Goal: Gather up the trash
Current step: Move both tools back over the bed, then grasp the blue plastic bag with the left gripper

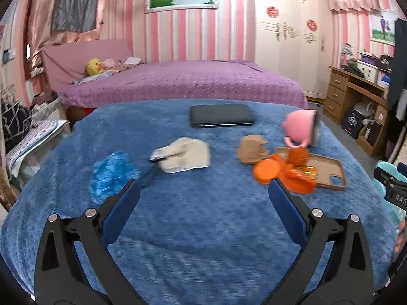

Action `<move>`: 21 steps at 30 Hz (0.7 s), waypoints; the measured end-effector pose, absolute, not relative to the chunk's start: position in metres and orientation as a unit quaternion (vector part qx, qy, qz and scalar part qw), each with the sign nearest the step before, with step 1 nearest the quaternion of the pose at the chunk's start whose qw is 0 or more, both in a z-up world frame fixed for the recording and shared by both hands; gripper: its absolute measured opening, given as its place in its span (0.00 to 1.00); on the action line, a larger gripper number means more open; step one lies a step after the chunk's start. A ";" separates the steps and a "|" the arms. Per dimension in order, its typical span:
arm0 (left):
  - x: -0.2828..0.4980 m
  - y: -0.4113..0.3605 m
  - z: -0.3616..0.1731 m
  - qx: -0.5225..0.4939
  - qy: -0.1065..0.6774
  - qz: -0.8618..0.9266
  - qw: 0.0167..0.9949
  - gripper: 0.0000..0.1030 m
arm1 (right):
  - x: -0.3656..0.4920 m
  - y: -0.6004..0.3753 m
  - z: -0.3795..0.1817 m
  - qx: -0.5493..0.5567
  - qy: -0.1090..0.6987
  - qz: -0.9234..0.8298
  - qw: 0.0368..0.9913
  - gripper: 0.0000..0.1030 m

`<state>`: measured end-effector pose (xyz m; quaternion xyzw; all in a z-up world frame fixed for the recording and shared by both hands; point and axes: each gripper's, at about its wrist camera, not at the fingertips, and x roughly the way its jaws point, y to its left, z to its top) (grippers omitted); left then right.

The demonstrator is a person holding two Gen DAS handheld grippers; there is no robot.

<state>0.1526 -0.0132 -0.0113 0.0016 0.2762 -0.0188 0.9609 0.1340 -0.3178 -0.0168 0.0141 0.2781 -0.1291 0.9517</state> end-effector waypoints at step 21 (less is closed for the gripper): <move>0.174 0.055 -0.018 -0.001 0.295 0.034 0.955 0.95 | 0.191 -0.237 -0.009 -0.017 0.300 -0.055 0.952 0.95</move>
